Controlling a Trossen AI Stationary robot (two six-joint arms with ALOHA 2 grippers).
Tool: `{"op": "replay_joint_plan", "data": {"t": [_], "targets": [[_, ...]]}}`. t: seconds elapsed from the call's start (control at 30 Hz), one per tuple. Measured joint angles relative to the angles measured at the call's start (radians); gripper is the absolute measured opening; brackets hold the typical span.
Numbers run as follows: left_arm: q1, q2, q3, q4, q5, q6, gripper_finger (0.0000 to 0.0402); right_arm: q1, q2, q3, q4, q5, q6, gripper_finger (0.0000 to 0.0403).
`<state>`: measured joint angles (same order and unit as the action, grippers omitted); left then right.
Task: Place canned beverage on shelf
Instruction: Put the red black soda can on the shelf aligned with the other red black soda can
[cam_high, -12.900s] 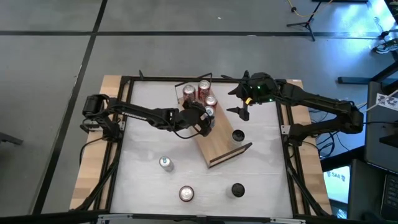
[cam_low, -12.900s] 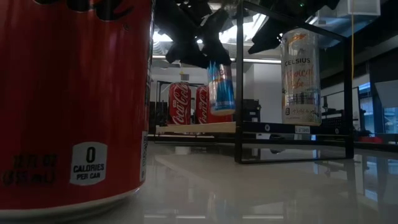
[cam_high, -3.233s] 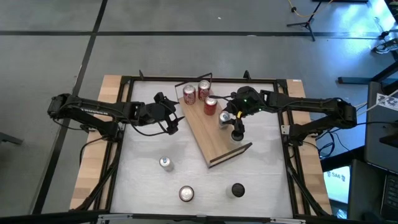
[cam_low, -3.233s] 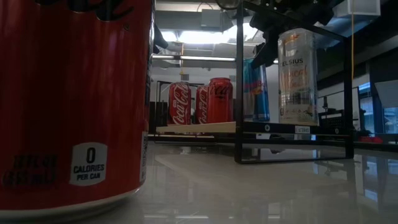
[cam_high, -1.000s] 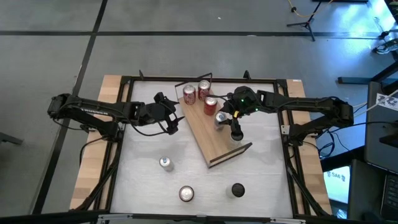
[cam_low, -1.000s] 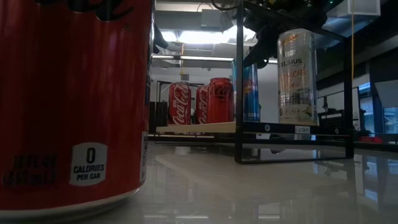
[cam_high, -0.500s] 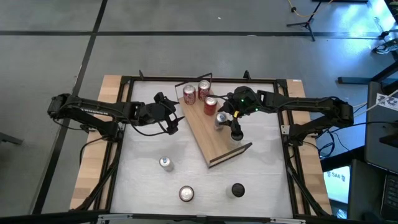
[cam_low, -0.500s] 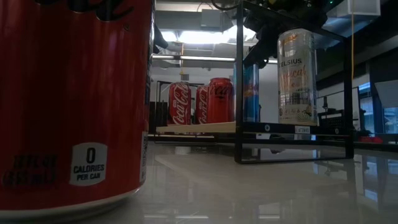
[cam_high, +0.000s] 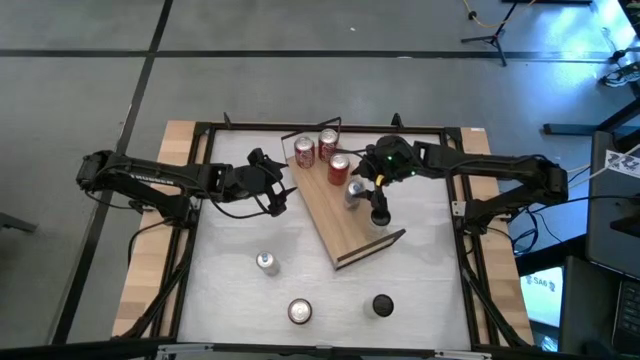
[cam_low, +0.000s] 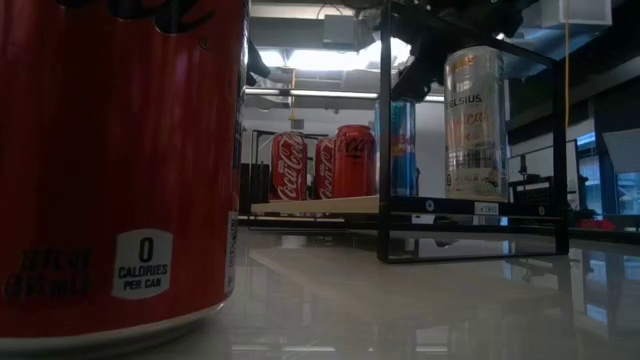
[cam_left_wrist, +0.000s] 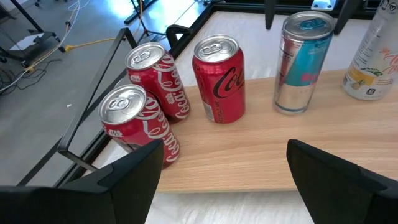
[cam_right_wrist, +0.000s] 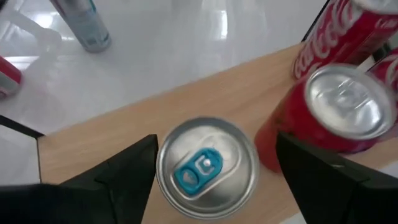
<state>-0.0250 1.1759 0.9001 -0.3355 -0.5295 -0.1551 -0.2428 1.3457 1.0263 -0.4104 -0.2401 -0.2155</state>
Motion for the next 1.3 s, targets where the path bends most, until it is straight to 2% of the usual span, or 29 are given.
{"op": "replay_joint_plan", "data": {"t": [0.33, 0.83, 1.3], "targets": [[-0.006, 0.000, 0.000, 0.007, 0.091, 0.008, 0.0329, 0.000, 0.000, 0.113, -0.095, -0.013, 0.005, 0.0321], [-0.085, 0.000, 0.109, 0.016, 0.287, 0.002, 0.0329, 0.000, -0.002, 0.145, -0.085, -0.014, 0.009, 0.0321], [-0.277, 0.000, 0.111, -0.001, 0.278, -0.071, 0.0329, 0.001, -0.002, 0.145, -0.085, -0.015, 0.009, 0.0321]]}}
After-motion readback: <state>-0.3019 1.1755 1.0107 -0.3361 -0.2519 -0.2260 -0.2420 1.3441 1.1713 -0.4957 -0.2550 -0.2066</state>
